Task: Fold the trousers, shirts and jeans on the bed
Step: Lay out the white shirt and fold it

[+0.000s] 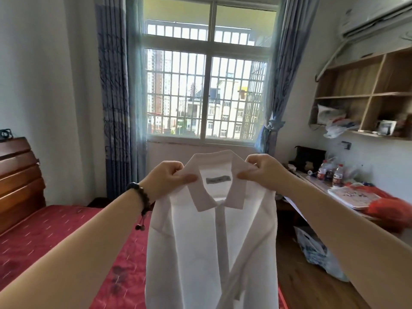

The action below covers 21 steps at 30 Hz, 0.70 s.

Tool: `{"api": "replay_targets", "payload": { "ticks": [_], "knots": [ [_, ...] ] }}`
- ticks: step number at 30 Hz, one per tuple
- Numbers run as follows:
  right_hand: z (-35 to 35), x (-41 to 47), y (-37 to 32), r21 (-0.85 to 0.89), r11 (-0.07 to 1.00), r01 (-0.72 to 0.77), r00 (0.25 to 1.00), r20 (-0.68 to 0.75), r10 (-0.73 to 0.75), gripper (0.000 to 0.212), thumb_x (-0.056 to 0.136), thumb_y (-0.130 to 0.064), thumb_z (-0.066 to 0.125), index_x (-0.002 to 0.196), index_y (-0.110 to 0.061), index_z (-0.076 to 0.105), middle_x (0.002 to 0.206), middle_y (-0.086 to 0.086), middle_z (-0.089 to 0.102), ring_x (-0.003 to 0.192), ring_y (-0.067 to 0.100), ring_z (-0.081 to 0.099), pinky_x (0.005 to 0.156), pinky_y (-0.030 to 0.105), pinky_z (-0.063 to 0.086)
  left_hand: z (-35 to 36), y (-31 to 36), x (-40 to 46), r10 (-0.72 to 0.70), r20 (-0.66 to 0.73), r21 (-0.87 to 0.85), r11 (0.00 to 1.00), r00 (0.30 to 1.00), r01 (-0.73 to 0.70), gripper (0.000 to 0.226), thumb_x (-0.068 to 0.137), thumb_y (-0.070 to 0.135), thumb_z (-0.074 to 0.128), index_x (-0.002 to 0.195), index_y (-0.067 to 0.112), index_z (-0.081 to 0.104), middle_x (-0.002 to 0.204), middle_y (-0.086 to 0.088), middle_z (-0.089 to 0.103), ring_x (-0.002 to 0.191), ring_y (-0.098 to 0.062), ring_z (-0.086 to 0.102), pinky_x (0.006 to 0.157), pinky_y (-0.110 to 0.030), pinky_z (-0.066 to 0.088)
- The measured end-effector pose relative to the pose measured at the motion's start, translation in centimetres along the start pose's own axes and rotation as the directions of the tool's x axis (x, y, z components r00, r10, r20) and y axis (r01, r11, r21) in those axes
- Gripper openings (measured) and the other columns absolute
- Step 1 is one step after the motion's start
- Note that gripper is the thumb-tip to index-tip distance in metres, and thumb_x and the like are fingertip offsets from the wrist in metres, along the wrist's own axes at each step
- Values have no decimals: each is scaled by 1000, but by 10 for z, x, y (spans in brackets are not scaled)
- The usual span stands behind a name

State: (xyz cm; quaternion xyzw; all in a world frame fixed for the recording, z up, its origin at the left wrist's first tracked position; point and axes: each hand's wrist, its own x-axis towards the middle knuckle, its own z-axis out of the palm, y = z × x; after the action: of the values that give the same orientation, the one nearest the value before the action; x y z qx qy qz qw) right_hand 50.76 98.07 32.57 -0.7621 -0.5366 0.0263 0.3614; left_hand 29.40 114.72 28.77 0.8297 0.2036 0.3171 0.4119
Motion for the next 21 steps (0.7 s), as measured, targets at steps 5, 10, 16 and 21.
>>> {"api": "replay_targets", "payload": {
  "ticks": [5, 10, 16, 21],
  "knots": [
    [35, -3, -10, -59, 998, 28, 927, -371, -48, 27, 78, -13, 65, 61, -22, 46, 58, -10, 51, 55, 6, 47, 49, 20, 34, 25, 10, 10, 29, -269, 53, 998, 963, -15, 43, 84, 18, 68, 54, 14, 38, 51, 3, 36, 50, -14, 32, 49, -24, 27],
    [63, -5, -30, 95, 990, 104, 919, -391, -59, 31, 77, -4, 61, 59, -19, 40, 55, -7, 42, 53, 7, 36, 53, 24, 33, 42, 17, 9, -10, -338, -26, 1000, 941, 1, 34, 82, 14, 62, 54, 13, 42, 51, 1, 41, 49, -15, 37, 47, -22, 31],
    [82, -13, -53, 367, 922, 127, 962, -271, -25, 10, 84, -6, 60, 76, -7, 53, 71, 0, 54, 68, 14, 48, 65, 33, 42, 50, 29, 1, -23, -179, -245, 969, 984, -22, 20, 92, 25, 56, 92, 5, 58, 77, -12, 64, 65, -11, 60, 62, -33, 55],
    [78, -22, -64, 640, 768, -26, 999, 31, 8, 26, 90, 5, 43, 101, -12, 61, 95, 8, 61, 86, 24, 58, 81, 38, 50, 44, 21, -6, 14, -133, -265, 963, 991, -49, 32, 91, 32, 62, 106, 6, 50, 92, -13, 66, 75, -19, 65, 71, -38, 56]
  ]
}}
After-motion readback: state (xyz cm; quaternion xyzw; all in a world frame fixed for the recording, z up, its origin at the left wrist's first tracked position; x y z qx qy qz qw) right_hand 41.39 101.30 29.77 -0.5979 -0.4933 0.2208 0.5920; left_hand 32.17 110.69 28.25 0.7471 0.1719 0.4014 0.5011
